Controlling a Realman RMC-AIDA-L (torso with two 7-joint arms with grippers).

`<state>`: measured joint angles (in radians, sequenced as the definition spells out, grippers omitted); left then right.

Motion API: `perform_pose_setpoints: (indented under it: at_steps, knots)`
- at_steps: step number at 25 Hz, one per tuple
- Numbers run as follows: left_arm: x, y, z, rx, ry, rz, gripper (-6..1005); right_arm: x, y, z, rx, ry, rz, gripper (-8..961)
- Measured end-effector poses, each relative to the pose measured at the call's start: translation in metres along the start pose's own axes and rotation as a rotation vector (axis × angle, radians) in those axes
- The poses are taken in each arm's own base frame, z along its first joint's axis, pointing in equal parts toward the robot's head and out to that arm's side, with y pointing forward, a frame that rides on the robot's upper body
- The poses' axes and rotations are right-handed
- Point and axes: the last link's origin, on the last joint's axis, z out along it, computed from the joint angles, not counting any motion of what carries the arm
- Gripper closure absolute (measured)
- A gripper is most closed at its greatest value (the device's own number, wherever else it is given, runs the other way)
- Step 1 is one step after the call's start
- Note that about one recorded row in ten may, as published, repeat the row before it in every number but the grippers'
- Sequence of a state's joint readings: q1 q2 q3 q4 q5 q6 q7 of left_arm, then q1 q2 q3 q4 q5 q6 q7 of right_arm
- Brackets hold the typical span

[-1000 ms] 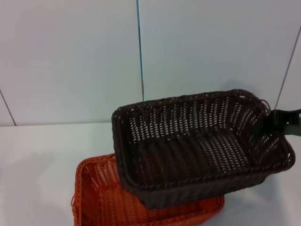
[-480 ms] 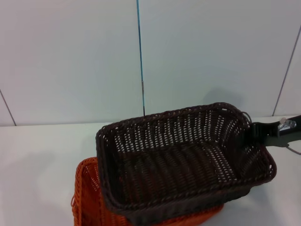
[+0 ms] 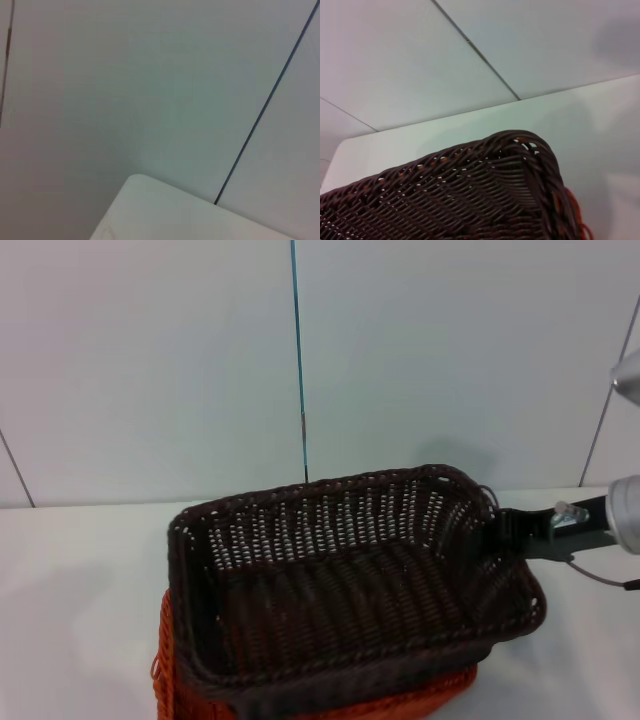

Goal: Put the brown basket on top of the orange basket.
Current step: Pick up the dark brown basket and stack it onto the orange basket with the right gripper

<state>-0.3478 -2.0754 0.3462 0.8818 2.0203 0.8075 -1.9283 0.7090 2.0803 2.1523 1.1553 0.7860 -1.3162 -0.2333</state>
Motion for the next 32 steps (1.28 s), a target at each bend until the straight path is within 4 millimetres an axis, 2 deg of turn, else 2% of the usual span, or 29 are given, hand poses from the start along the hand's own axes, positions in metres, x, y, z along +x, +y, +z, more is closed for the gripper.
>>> perform_pose_setpoints:
  at_steps: [12,32]
  knots:
    - [0.004,-0.003,0.002,0.024,0.01,0.014,110,-0.003,-0.009,0.016,0.016,0.018,0.009,796]
    - [0.002,0.003,0.006,0.01,0.003,0.01,110,-0.01,0.005,0.02,-0.015,0.032,0.065,795]
